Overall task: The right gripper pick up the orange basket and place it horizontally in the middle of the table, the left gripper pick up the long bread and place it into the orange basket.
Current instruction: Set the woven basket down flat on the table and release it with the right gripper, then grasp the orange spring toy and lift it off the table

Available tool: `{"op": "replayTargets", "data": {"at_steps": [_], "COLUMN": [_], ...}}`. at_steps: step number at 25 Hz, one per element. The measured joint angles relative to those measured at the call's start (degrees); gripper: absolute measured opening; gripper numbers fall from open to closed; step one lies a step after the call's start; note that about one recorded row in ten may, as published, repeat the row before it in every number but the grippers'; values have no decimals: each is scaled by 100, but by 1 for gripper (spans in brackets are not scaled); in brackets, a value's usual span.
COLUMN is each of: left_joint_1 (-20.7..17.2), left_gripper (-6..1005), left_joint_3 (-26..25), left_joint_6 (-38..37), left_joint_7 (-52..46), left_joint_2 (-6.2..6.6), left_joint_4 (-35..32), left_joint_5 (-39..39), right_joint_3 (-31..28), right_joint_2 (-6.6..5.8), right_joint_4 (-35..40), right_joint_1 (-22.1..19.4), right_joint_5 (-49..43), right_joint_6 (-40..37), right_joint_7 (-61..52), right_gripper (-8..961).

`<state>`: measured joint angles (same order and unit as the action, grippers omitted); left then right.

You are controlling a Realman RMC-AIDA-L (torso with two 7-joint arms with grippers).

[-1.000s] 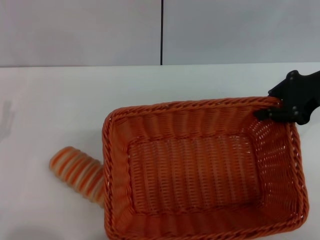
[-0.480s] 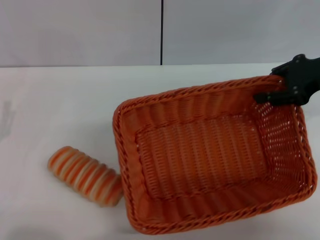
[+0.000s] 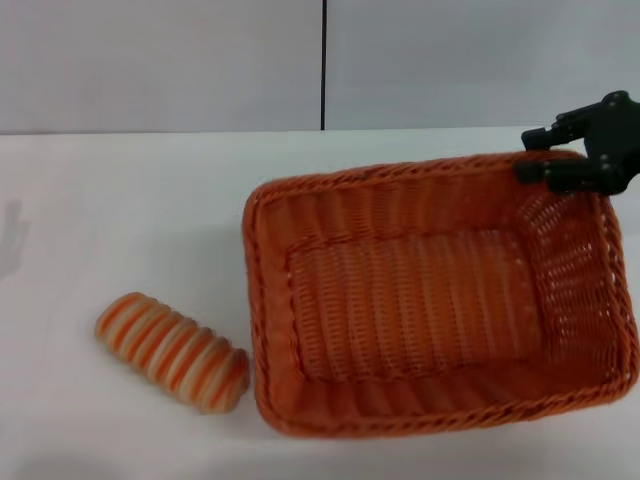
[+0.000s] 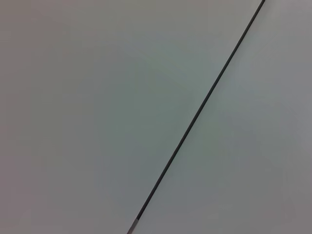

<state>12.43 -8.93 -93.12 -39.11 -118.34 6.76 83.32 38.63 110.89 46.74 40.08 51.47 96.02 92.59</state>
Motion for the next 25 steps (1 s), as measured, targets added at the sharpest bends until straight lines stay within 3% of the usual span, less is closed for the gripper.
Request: {"op": "replayTargets", "data": {"at_steps": [7,14,17,19,22,23,25], "left_joint_1": [1,-23,-71,-69,-64,-64,-68], "left_gripper": [767,765,764,763,762,762,761], "left_joint_3": [14,21,188,322,813,813,1221], "left_joint_6": [6,5,-167,-279,-501,-501,-491], "left_joint_7": [-80,-87,-251,-369,-1094,-1094,-1640], "left_joint_2": [4,4,14,24,49,49,75], "left_joint_4": [-49,-53,-231,-447,-1313,-1313,-1923], "left_joint_5": [0,0,153,304,566,566,735], "right_joint_3": [25,-315,-743,-836,-1372,-1372,-1583], "right_joint_2": [50,183,290,298,364,364,415], "right_joint_4": [-117,136,309,308,-17,-17,-322], "right_joint_1": [-4,-198,-665,-823,-1484,-1484,-1806], "right_joint_5": [-49,111,1063,1452,2908,2908,3504], "right_joint_6": [-132,-201,-205,-213,-270,-270,-270], "right_joint_7": [-259,-163,55,73,278,278,576], "right_gripper": [473,690,701,708,719,723,730]}}
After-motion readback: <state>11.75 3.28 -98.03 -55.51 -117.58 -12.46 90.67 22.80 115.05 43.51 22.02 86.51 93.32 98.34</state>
